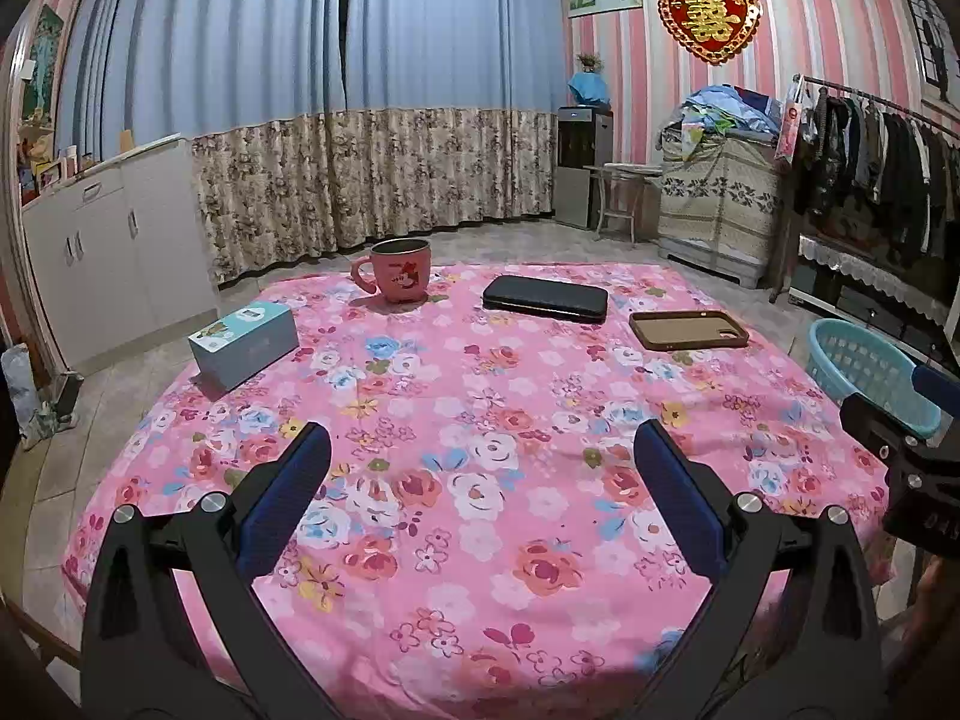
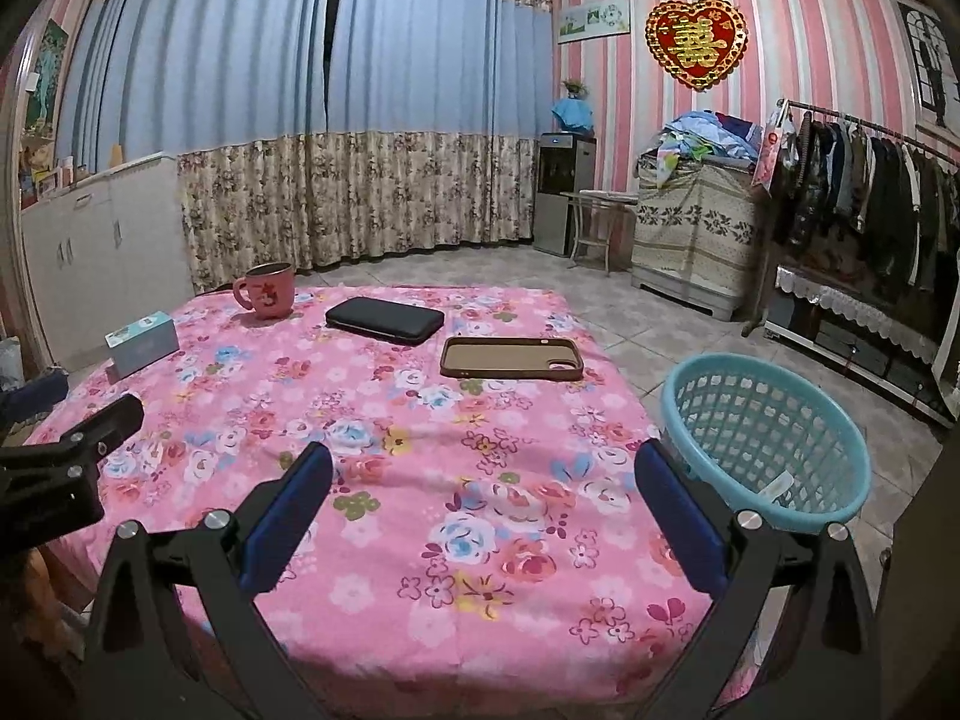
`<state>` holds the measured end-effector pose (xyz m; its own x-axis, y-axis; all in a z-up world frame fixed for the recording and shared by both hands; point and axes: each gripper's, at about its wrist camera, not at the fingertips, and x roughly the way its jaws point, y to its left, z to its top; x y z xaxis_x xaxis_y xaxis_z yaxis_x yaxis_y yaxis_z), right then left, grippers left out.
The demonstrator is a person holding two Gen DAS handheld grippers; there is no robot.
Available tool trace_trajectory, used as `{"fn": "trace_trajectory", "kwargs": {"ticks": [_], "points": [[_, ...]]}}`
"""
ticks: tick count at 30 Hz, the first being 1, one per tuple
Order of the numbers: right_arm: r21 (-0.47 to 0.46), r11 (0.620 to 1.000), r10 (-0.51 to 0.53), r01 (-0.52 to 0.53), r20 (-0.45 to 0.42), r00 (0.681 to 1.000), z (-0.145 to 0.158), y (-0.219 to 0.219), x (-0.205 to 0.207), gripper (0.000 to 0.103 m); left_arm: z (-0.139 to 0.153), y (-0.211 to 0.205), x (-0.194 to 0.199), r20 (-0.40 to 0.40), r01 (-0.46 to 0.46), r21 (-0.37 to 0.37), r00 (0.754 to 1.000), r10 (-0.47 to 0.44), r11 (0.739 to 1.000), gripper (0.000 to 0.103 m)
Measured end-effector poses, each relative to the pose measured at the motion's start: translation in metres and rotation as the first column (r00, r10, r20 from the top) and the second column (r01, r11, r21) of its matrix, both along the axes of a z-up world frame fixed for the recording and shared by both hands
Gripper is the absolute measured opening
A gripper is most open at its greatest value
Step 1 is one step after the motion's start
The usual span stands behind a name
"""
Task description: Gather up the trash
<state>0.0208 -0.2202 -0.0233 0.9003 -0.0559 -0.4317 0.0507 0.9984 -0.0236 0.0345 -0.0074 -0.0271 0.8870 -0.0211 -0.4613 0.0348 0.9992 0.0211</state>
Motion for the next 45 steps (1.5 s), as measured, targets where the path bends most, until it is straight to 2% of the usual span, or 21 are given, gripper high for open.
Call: {"fn": "trace_trajectory", "kwargs": {"ticks": [13,45], "points": [[-0.002,1.000,0.001,-0.001,-0.002,1.000,-0.0007,0.0009,0.0009,0.098,-0.0005,-0.0023,-0.0017,0.014,-0.004,0.024,1.000,0.004,1.000,0.098],[-0.013,1.000,0.003,-0.003,-0.001,1.000,-0.0023,-0.0008,0.0010,0.099,0.0004,-0.0018,-0.0028,0.017,-0.012,0.012,1.000,0.012,1.000,0.098]]}}
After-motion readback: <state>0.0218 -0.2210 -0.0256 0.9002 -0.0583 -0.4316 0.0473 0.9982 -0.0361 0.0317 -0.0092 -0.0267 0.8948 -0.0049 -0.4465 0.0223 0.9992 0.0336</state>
